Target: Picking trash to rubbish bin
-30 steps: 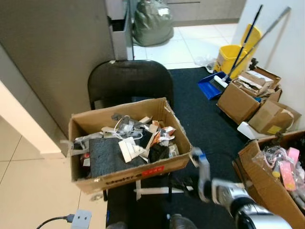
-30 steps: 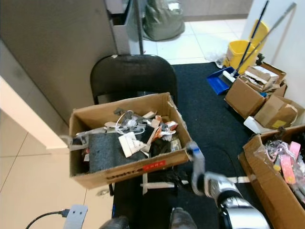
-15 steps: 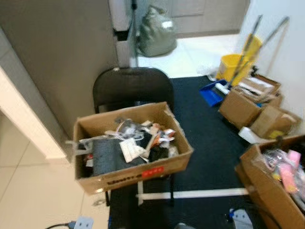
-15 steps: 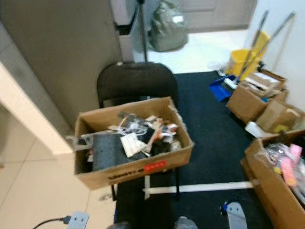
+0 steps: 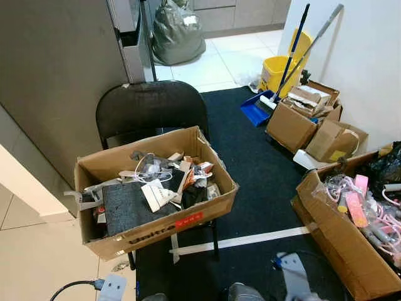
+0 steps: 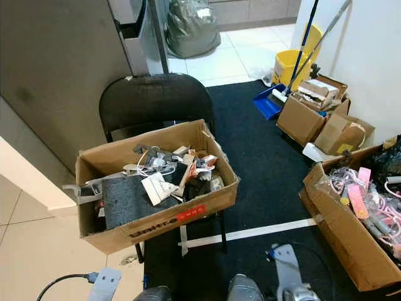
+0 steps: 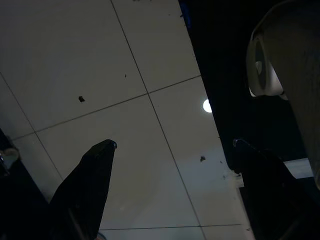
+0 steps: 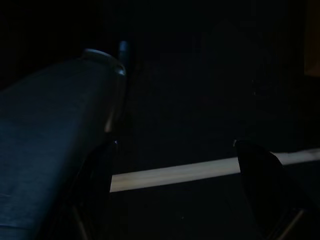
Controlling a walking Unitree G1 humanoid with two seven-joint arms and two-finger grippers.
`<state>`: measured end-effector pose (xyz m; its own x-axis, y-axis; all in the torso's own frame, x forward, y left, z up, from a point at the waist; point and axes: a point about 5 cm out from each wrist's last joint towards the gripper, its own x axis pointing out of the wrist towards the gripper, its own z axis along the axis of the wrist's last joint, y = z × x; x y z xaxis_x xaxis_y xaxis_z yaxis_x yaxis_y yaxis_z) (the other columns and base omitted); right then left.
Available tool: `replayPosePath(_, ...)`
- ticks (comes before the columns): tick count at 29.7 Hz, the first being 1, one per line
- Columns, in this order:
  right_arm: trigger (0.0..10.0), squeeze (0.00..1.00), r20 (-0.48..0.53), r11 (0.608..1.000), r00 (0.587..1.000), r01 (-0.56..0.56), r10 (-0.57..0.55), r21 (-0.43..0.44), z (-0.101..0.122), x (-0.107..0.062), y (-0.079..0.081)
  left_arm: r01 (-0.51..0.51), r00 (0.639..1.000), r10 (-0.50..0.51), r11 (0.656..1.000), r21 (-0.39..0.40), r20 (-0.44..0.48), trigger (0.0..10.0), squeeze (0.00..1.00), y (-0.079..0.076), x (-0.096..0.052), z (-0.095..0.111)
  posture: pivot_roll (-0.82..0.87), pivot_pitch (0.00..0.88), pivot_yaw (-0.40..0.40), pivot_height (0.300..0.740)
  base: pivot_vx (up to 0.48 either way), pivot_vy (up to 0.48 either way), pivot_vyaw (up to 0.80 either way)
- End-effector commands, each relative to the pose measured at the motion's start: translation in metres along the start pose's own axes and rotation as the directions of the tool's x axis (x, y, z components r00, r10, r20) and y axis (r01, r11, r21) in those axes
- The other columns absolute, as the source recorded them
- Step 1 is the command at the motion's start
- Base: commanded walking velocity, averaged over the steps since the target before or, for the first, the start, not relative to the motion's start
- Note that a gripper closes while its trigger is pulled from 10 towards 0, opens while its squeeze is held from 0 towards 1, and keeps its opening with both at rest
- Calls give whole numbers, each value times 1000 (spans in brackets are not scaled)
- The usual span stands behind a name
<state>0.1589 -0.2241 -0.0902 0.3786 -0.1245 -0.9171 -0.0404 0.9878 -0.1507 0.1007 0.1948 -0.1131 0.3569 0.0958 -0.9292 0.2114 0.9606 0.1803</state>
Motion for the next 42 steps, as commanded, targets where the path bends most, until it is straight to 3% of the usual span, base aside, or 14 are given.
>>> replayPosePath(1, 10000, 0, -14, 999, 1000, -10, 9, -32, -4, 0, 5, 32, 999, -30, 999, 36, -29, 10000, 0, -8, -1, -10, -34, 61, 22, 740, 0, 0, 0)
replayPosePath(4, 10000, 0, -25, 997, 999, -26, 25, -69, -7, 1, 10, 23, 999, -22, 999, 36, -30, 10000, 0, -5, -2, -13, -11, 49, 6, 740, 0, 0, 0)
replayPosePath(6, 10000, 0, -61, 989, 998, -40, 31, -142, -16, 0, 12, -3, 1000, 1, 998, -69, -26, 10000, 0, 2, -2, -12, 18, 32, -11, 740, 0, 0, 0)
replayPosePath(8, 10000, 0, -68, 985, 997, -39, 28, -168, -17, 0, 10, -18, 999, 16, 996, -90, -33, 10000, 0, 5, -2, -11, 25, 31, -6, 740, 0, -240, 0)
replayPosePath(14, 10000, 0, -35, 981, 999, -33, 27, -192, -5, 0, 6, -38, 999, 35, 997, -72, -41, 10000, 0, 7, -1, -10, 24, 43, 0, 740, 0, -447, 0)
replayPosePath(15, 10000, 0, -10, 972, 999, -44, 43, -229, 6, 1, 9, -50, 998, 47, 994, -94, -37, 10000, 0, 8, -1, -8, 42, 48, -11, 740, 0, 0, 0)
replayPosePath(19, 10000, 0, -10, 946, 998, -68, 68, -316, 9, 1, 18, -62, 997, 58, 994, -88, -43, 10000, 0, 9, -1, -9, 45, 50, -15, 740, 0, 0, 0)
replayPosePath(21, 10000, 0, -27, 917, 995, -96, 93, -387, 4, 1, 28, -67, 997, 60, 989, -130, -55, 10000, 0, 7, -1, -12, 49, 59, -20, 740, 0, 0, 0)
replayPosePath(23, 10000, 0, -32, 909, 994, -106, 101, -404, 2, 1, 31, -69, 996, 61, 987, -148, -61, 10000, 0, 7, -2, -14, 49, 60, -21, 740, 0, 0, 0)
replayPosePath(24, 10000, 0, -40, 897, 992, -124, 118, -423, 0, 1, 35, -103, 992, 86, 971, -218, -88, 10000, 0, 11, -3, -21, 59, 65, -28, 740, 0, 0, 0)
replayPosePath(25, 10000, 0, -43, 895, 992, -129, 122, -428, -1, 1, 35, -116, 991, 95, 965, -236, -97, 10000, 0, 13, -4, -24, 63, 66, -30, 740, 0, 0, 0)
replayPosePath(33, 10000, 0, -73, 869, 991, -134, 112, -477, -8, 1, 30, -176, 981, 140, 933, -314, -133, 10000, 0, 27, -8, -40, 143, 84, -65, 740, 0, 0, 0)
replayPosePath(39, 10000, 0, -86, 822, 990, -139, 110, -552, -3, 1, 21, -186, 976, 128, 912, -365, -178, 10000, 0, 17, -12, -58, 162, 73, -83, 740, 0, 0, 0)
replayPosePath(42, 10000, 0, -68, 808, 990, -137, 120, -573, 9, 1, 24, -186, 975, 124, 906, -380, -182, 10000, 0, 14, -12, -59, 169, 35, -73, 740, 0, 0, 0)
